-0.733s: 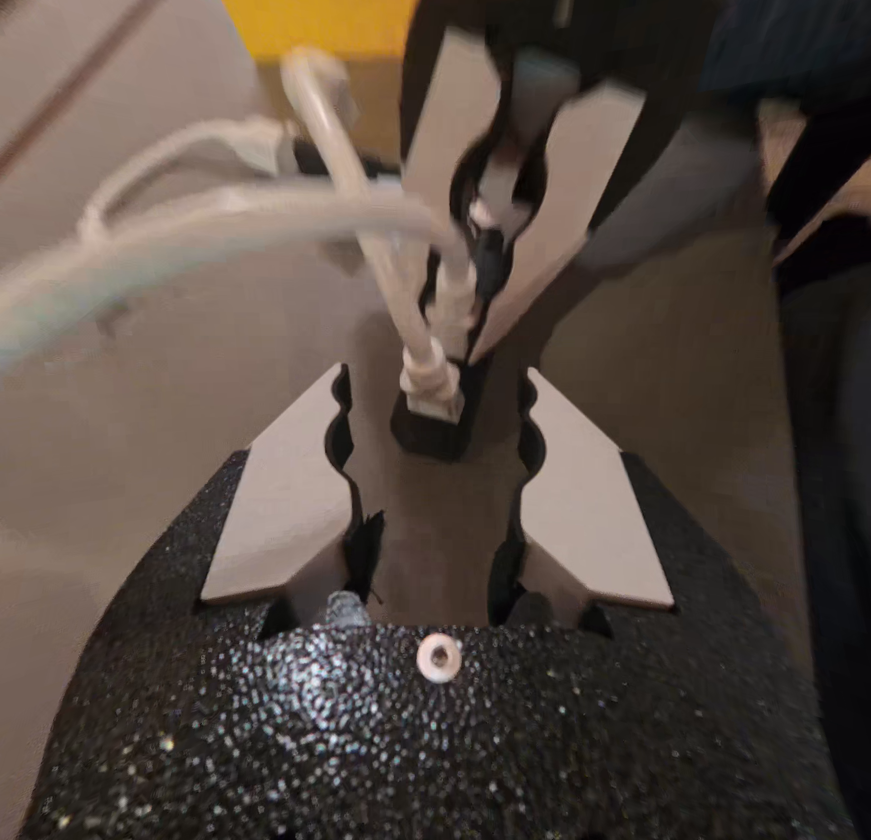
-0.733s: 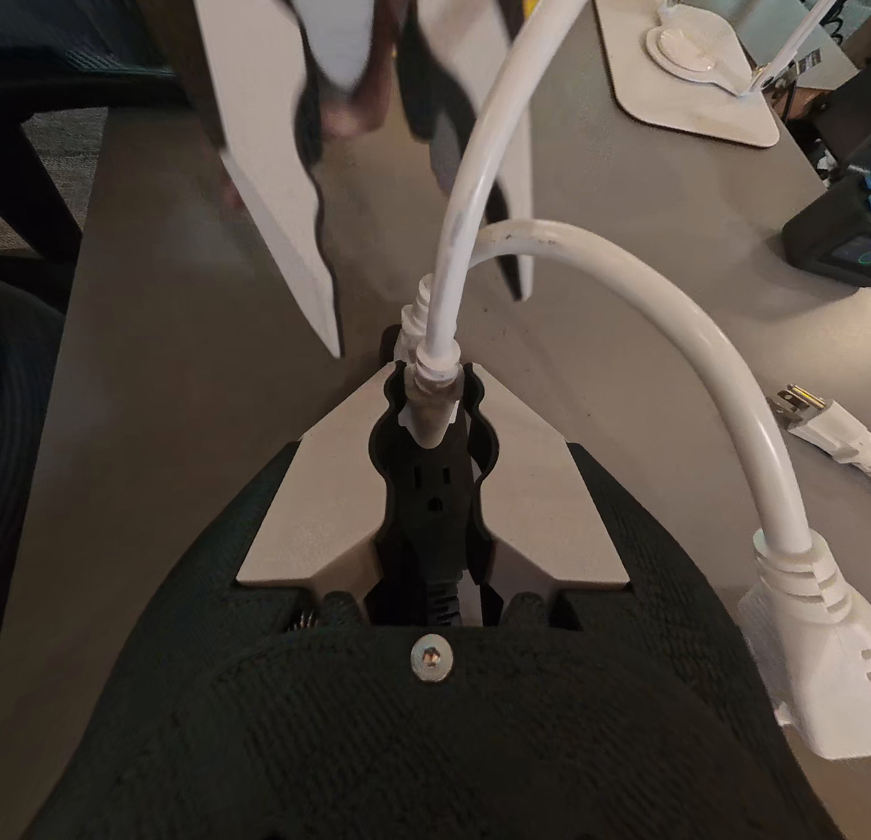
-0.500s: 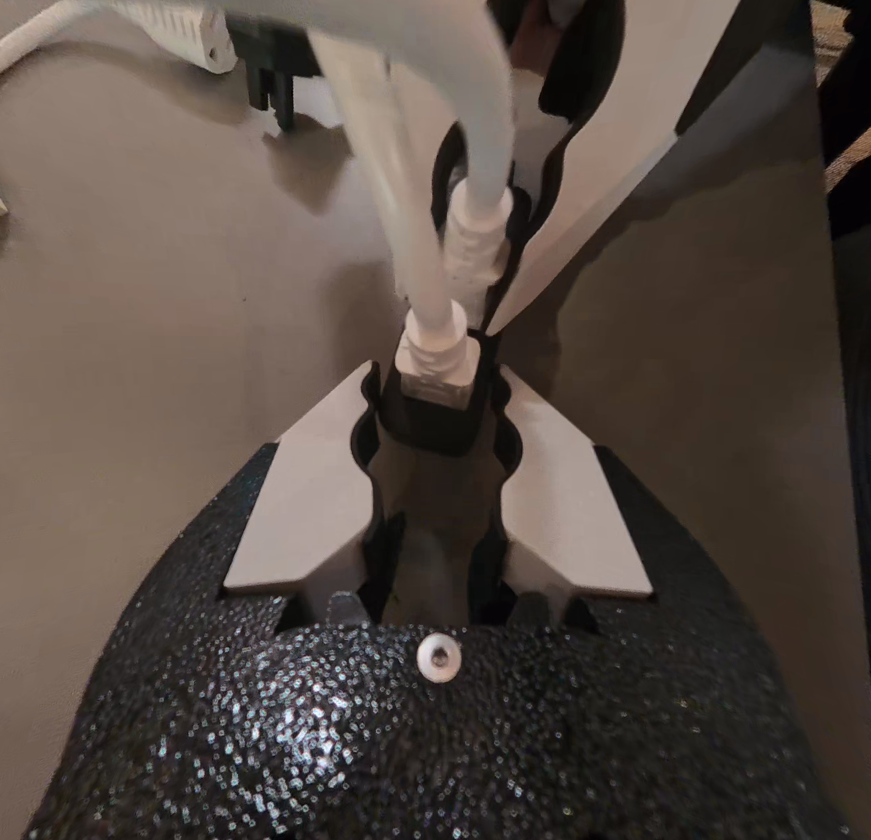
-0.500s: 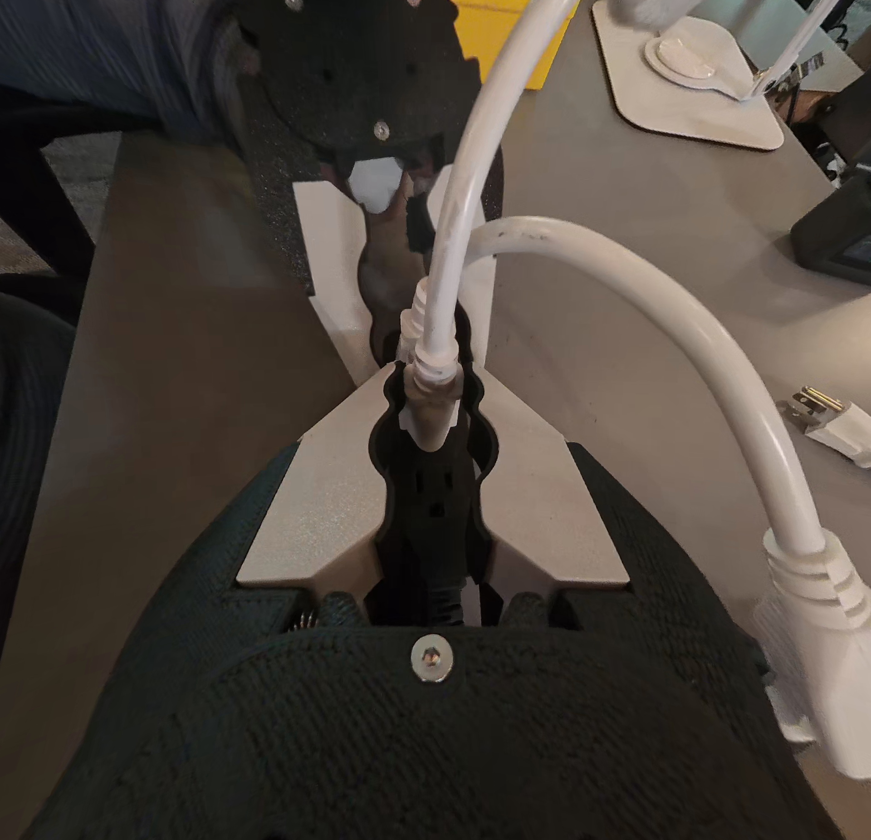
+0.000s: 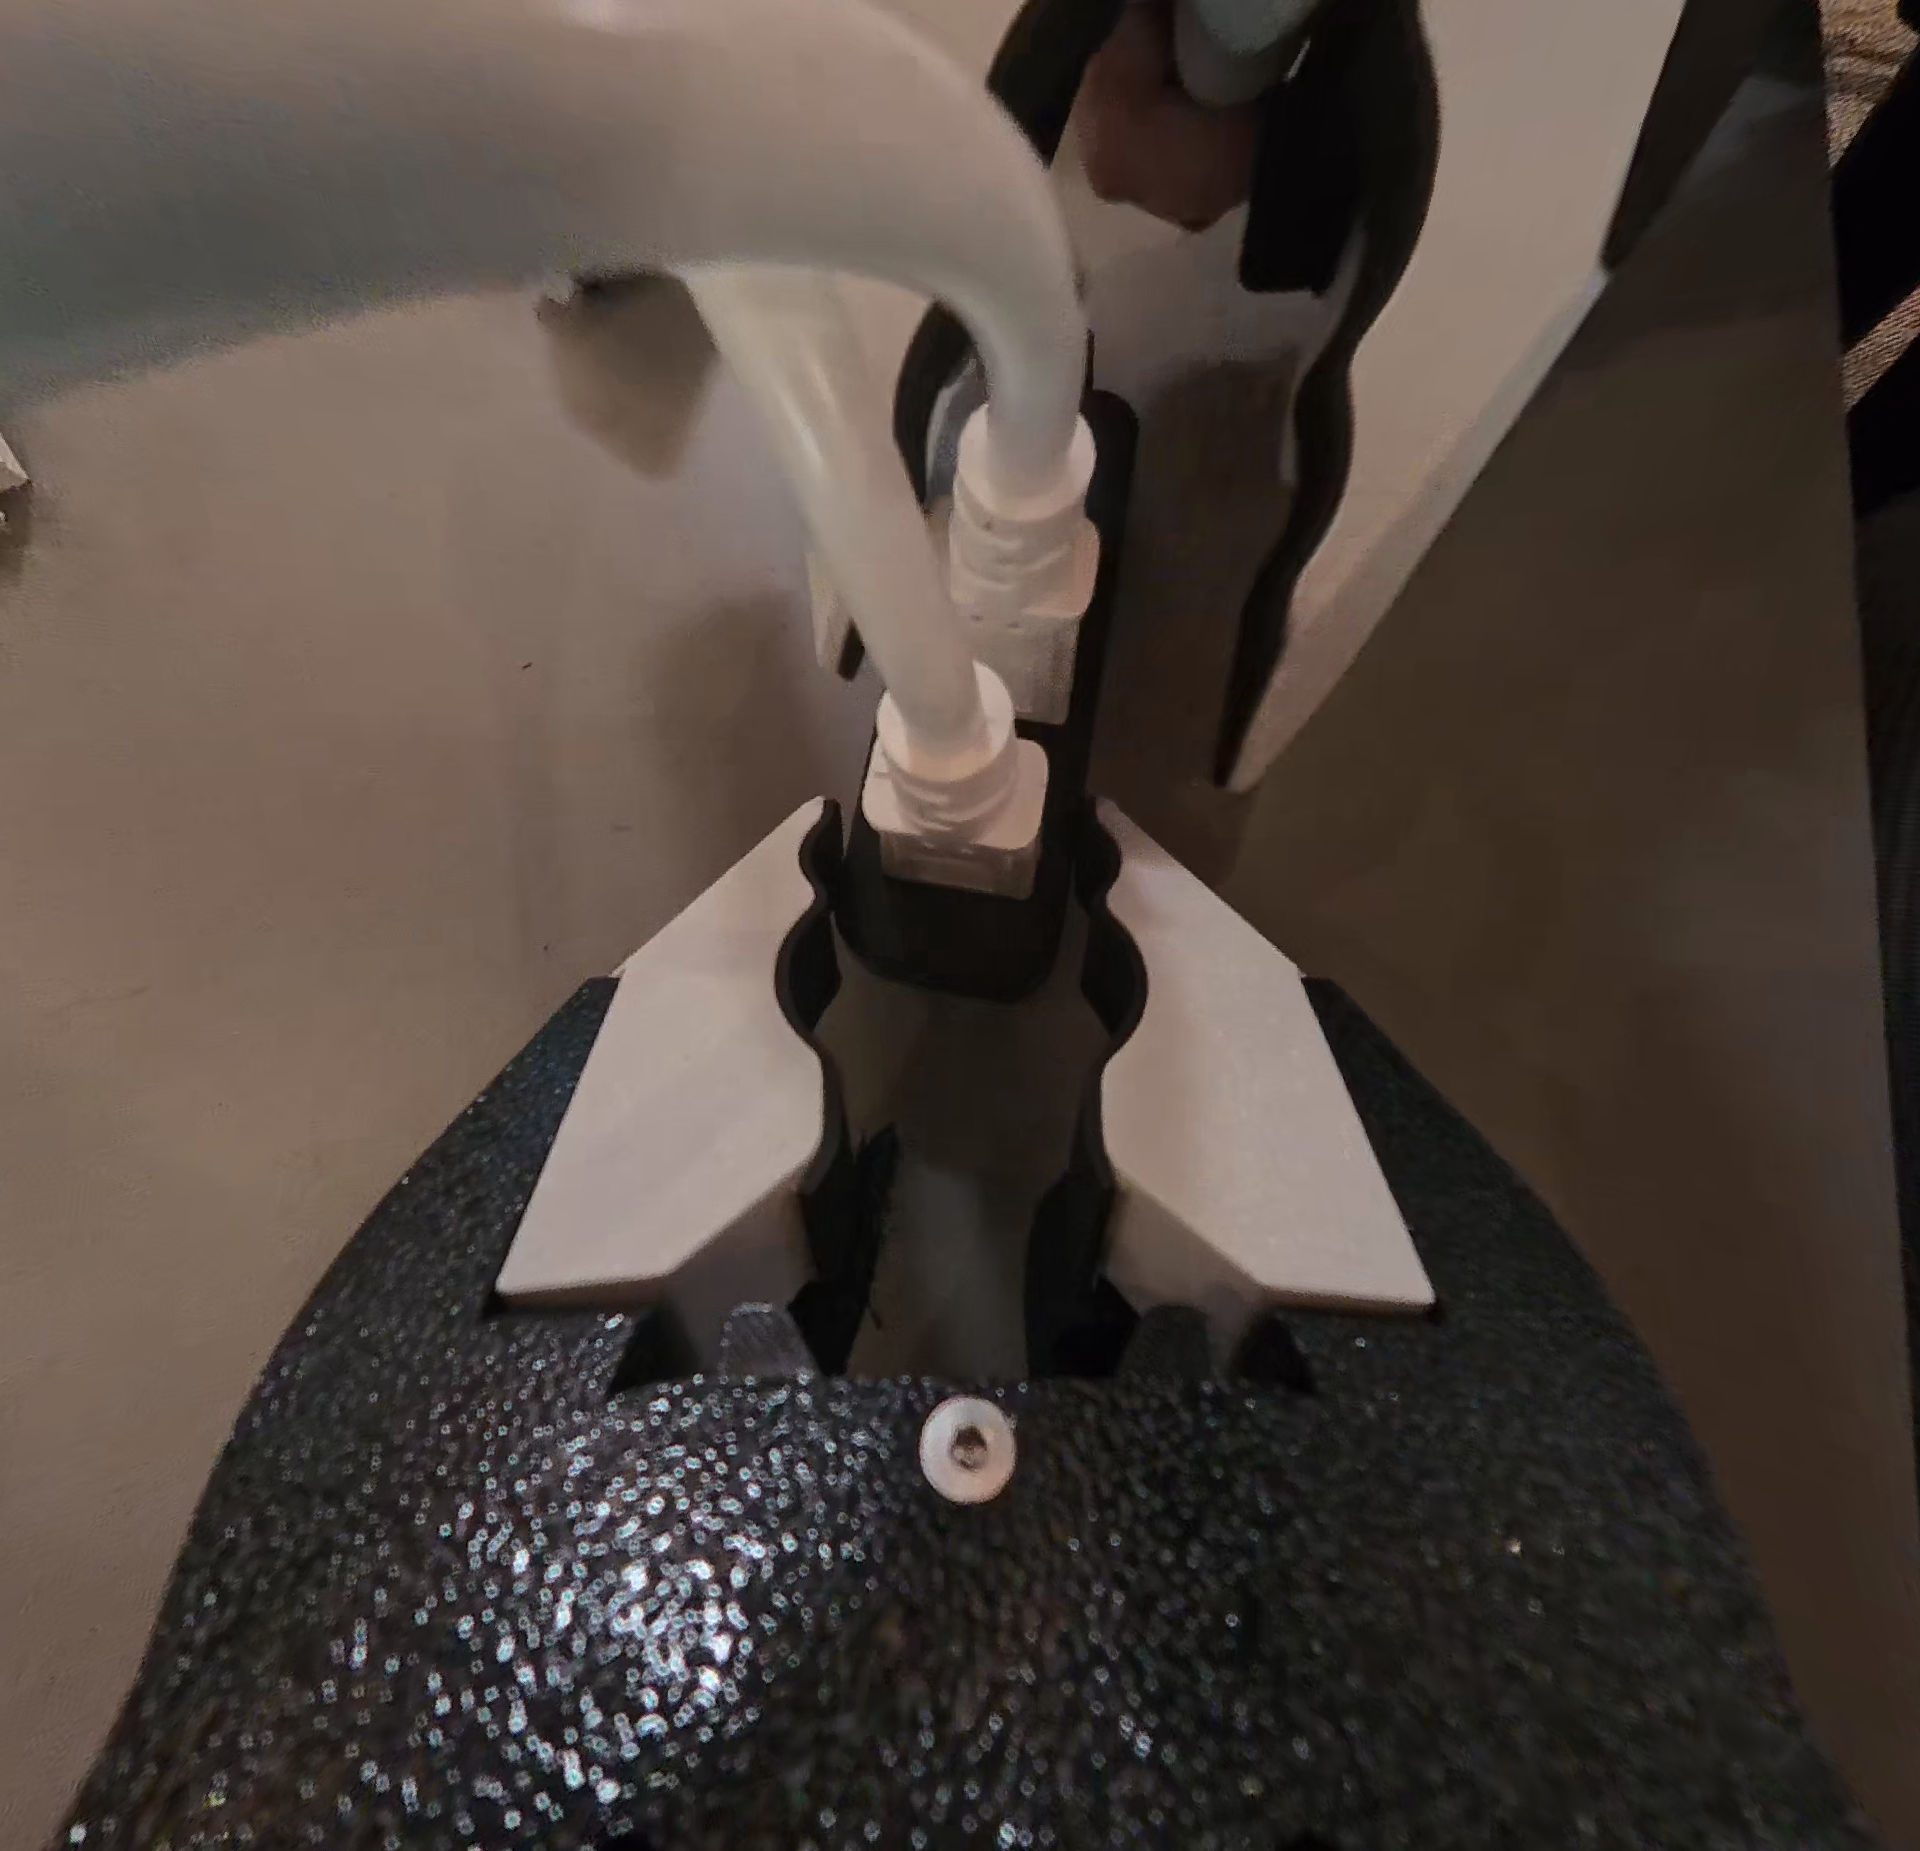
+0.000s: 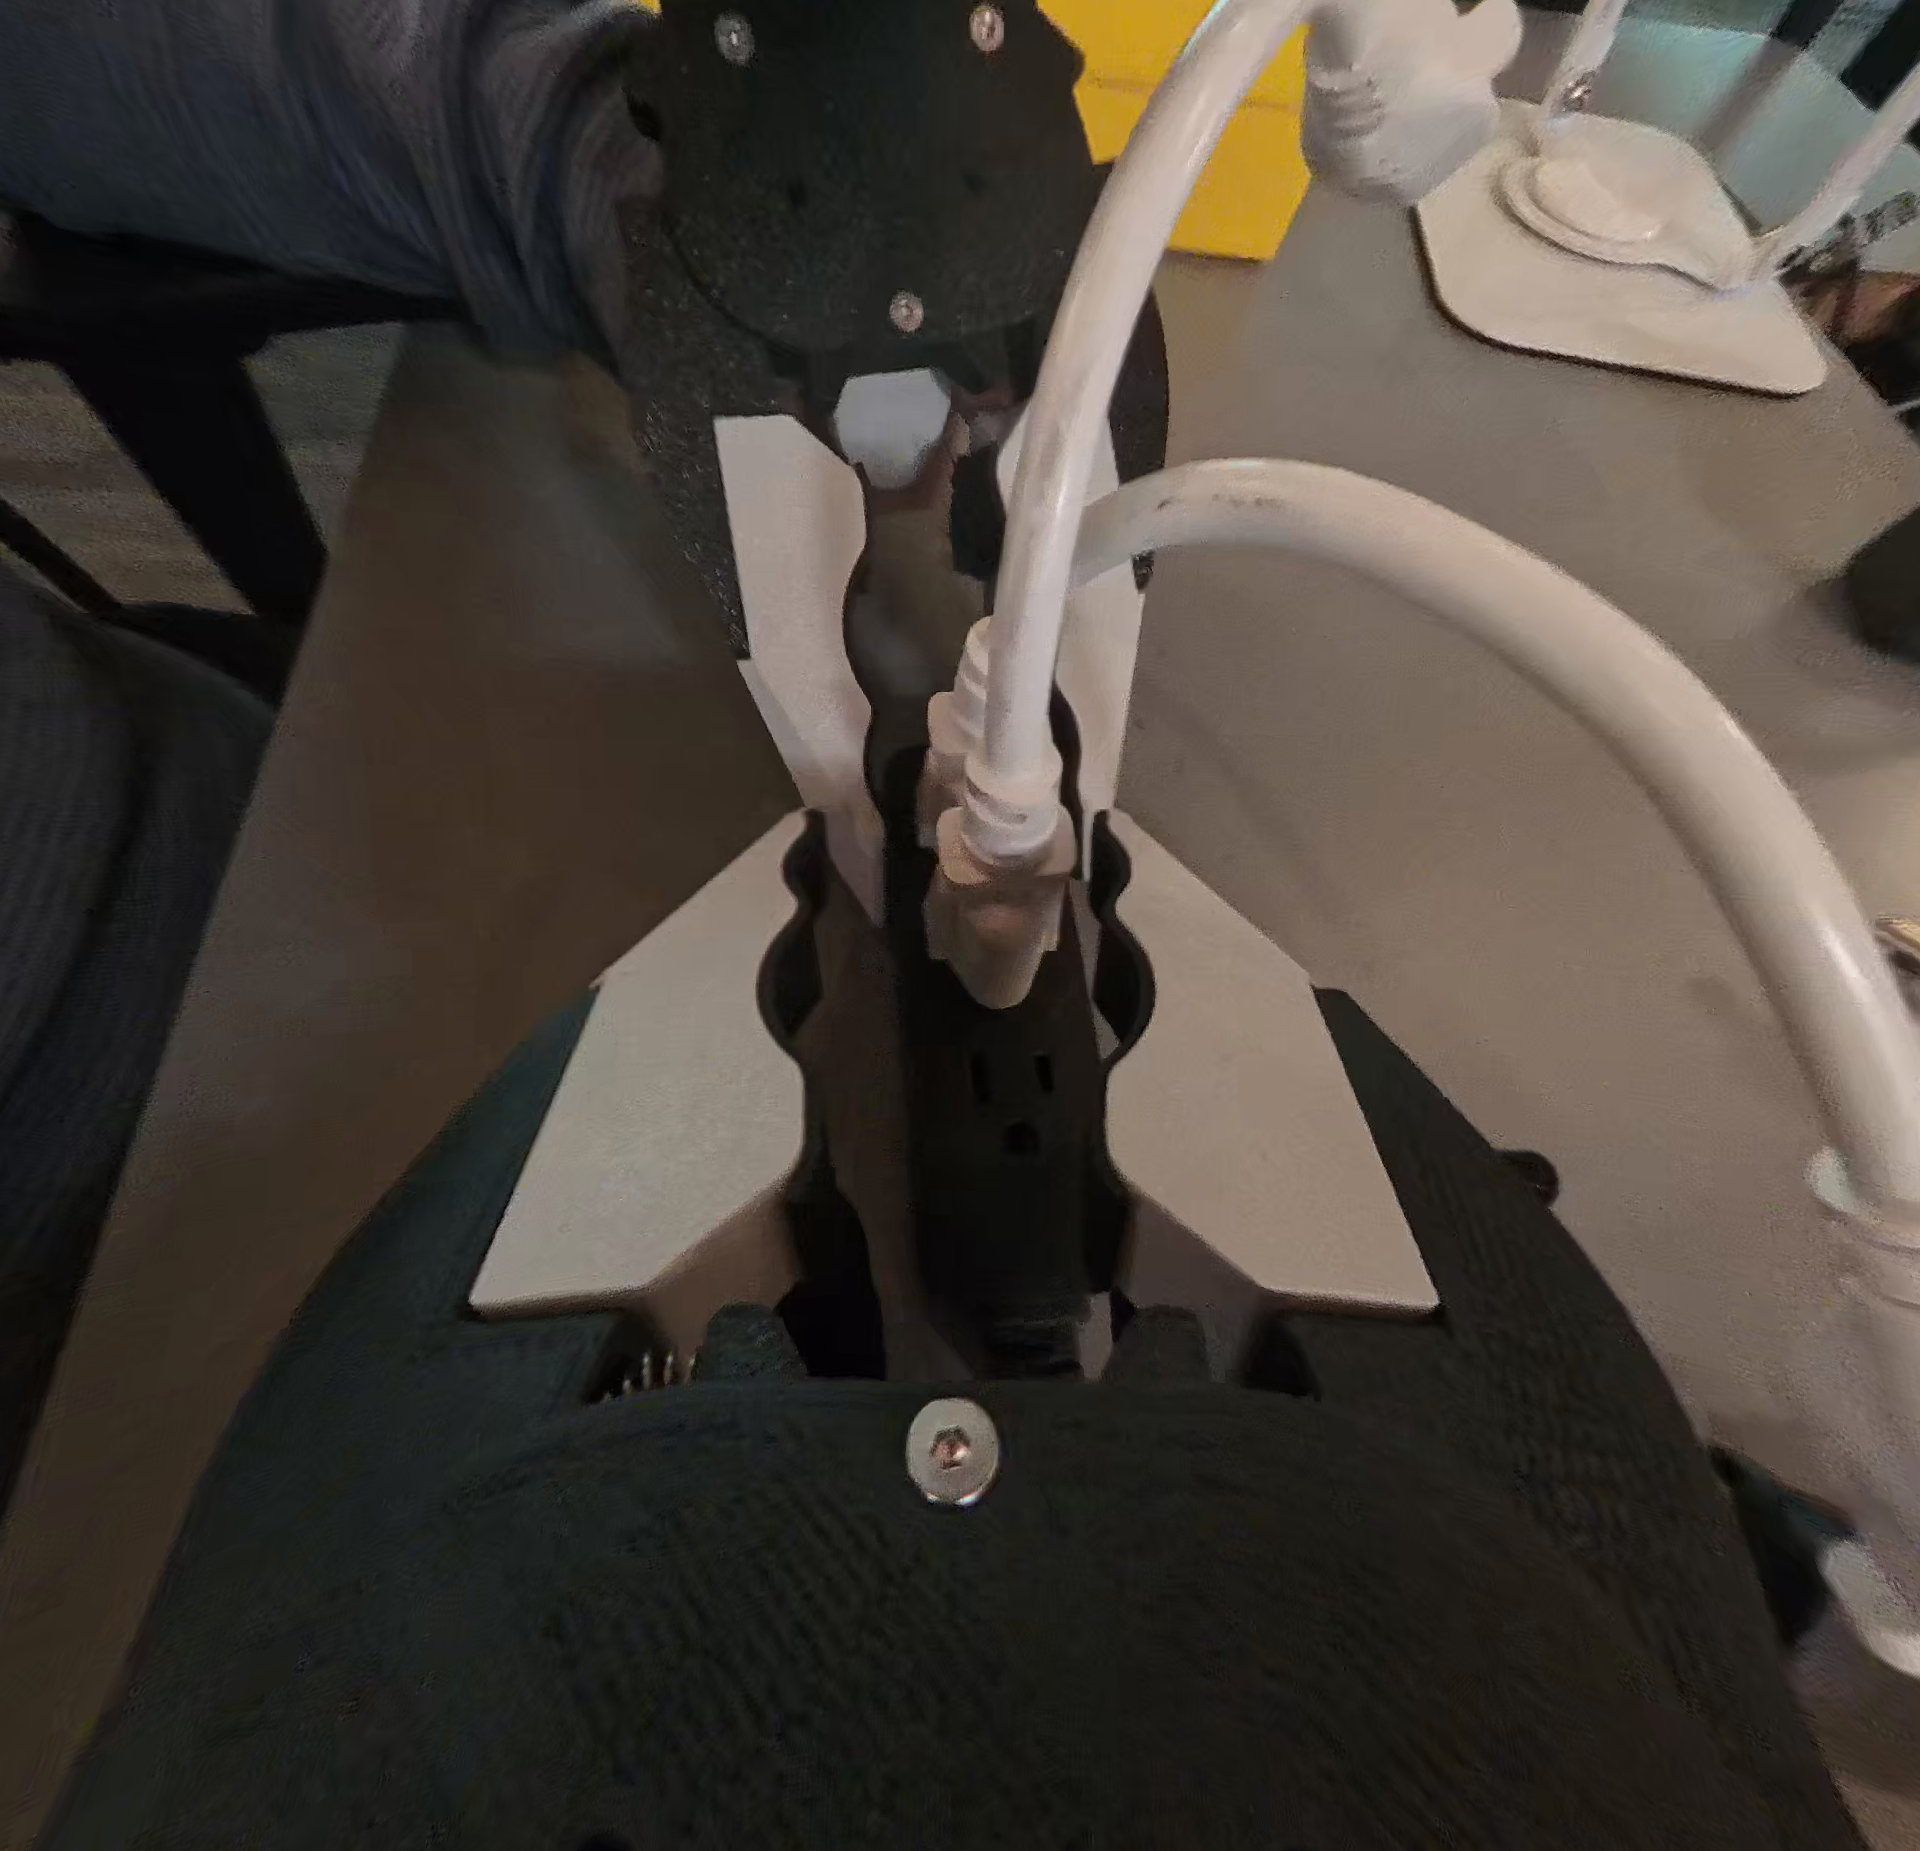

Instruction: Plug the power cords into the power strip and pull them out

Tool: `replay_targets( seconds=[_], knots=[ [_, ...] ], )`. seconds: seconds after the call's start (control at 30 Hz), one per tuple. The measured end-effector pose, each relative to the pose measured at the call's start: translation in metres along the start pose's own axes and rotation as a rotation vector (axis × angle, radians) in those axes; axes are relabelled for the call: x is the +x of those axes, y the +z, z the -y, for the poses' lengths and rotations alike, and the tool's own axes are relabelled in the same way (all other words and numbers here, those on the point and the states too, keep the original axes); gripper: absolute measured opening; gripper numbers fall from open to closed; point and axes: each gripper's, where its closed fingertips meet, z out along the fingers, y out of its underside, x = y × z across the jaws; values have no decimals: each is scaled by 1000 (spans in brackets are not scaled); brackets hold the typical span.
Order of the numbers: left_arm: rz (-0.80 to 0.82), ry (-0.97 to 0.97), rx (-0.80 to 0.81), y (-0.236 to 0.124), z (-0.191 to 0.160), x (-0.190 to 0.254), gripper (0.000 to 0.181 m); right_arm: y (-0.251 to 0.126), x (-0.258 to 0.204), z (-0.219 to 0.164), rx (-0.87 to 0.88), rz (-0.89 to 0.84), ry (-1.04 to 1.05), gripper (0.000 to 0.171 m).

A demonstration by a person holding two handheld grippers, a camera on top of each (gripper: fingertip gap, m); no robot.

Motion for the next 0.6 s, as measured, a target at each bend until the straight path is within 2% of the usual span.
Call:
replay_targets(
  seconds=[0.03, 0.13, 0.27, 0.33, 0.5, 0.6],
  knots=[
    [0, 0, -1, 0, 0, 0, 44, -1, -2, 3, 32, 17, 17, 53],
    [1, 2, -6, 0, 0, 0, 44, -8, 1, 19, 119, 26, 50, 52],
    [-2, -2, 0, 0, 0, 0, 44, -15, 9, 33, 199, 4, 46, 21],
    [-3, -3, 2, 0, 0, 0, 44, -10, 8, 29, 170, 14, 32, 14],
    [1, -14, 16, 0, 1, 0, 44, -11, 9, 21, 138, 4, -6, 15],
    [7, -10, 17, 1, 2, -1, 44, -14, 9, 18, 159, 11, 39, 16]
  ],
)
